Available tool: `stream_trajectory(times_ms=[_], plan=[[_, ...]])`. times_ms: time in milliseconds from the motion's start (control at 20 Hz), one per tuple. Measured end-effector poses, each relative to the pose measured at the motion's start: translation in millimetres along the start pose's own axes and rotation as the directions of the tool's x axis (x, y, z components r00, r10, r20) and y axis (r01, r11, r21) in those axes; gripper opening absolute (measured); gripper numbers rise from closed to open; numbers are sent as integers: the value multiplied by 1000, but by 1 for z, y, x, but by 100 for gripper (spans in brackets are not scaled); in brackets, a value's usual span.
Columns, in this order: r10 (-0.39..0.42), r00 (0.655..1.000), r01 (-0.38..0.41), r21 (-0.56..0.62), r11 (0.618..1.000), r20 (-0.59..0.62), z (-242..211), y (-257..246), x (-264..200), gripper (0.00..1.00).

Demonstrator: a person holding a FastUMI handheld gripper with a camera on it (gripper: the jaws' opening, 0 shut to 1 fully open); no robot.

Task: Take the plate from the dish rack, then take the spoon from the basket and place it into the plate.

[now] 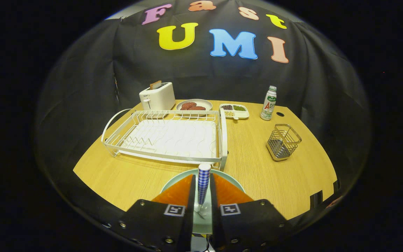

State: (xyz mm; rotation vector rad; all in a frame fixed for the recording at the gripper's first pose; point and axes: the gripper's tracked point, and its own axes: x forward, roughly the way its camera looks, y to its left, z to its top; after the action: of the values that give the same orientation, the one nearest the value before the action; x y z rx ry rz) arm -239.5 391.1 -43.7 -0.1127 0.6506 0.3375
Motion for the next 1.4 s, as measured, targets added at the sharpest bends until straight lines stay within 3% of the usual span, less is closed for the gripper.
stream_trajectory(times_ms=[150, 600, 900, 1100, 1400], plan=[[-2, 1000, 2, 6, 1000, 5, 5, -3, 1, 33], [-3, 999, 3, 11, 1000, 35, 19, -6, -2, 33], [-4, 987, 8, -25, 1000, 161, 74, -7, -22, 33], [-10, 951, 14, -10, 1000, 309, 138, -12, -51, 33], [-36, 861, 41, 1, 999, 507, 222, -25, -100, 33]])
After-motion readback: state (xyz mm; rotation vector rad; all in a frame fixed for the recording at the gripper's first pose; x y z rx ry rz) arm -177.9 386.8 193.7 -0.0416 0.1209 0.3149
